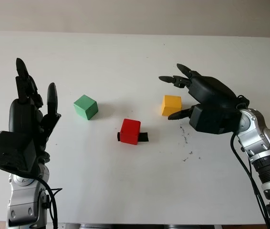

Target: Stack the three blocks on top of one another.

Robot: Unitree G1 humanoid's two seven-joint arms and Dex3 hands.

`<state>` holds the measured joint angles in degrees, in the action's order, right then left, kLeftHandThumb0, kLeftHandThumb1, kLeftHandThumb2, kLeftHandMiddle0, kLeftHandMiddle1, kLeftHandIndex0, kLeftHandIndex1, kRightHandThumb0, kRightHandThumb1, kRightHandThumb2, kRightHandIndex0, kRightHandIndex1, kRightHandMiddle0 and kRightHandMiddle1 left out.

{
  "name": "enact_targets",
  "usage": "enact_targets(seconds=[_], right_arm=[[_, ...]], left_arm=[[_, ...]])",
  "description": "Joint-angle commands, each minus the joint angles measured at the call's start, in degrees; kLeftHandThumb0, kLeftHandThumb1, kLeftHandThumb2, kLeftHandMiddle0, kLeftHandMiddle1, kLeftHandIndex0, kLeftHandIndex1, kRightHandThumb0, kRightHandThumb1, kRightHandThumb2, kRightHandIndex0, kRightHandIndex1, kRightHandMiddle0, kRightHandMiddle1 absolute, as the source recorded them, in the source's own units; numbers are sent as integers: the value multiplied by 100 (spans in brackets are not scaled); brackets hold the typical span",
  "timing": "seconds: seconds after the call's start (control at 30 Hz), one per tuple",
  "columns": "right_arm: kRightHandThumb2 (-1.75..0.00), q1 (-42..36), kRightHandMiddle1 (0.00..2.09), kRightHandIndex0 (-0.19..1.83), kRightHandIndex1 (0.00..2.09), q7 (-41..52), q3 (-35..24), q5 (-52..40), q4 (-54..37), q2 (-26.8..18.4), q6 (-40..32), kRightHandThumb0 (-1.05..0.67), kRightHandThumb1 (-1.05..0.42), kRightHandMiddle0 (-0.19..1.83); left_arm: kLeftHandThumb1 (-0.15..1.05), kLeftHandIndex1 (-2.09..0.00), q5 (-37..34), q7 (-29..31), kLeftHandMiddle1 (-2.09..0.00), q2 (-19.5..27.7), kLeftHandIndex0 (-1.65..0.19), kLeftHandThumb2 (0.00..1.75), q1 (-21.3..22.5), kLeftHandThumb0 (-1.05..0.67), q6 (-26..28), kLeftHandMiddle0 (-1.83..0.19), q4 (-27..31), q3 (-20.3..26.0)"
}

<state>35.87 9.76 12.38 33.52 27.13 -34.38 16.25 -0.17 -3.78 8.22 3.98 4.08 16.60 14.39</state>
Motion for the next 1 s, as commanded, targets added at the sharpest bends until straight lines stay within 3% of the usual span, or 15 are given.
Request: enact_targets(seconds=[0.0,0.5,0.77,0.8,0.87,0.97], right_arm=[[-6,160,17,3,9,-153,75,126,112,-85,91,-59,-84,43],[-5,355,13,10,7,-520,292,445,623,-87,212,-59,-84,51],[-7,462,23,18,9,-648,296,329,1025,-25,473,-52,-88,70],[-6,475,29,20,8,-650,304,335,1049,-30,491,-51,-89,71],[-6,496,81,25,6,-664,312,332,1094,-35,539,-50,-92,55],[-6,552,129,31,7,-696,361,388,1160,-67,611,-46,-94,46]], left_arm=[[105,0,18,-37,0,-6,19,51,-105,-63,56,19,179,11],[105,-1,135,-35,-1,31,19,48,-194,-60,70,19,275,-32],[105,-1,281,-64,-2,22,19,50,-166,-56,28,19,248,-107],[105,-1,273,-53,-2,19,19,50,-160,-56,22,19,239,-104],[105,-1,257,-39,-2,9,19,50,-152,-56,15,19,229,-99],[105,-1,283,-35,-2,20,19,49,-141,-56,83,19,245,-116]])
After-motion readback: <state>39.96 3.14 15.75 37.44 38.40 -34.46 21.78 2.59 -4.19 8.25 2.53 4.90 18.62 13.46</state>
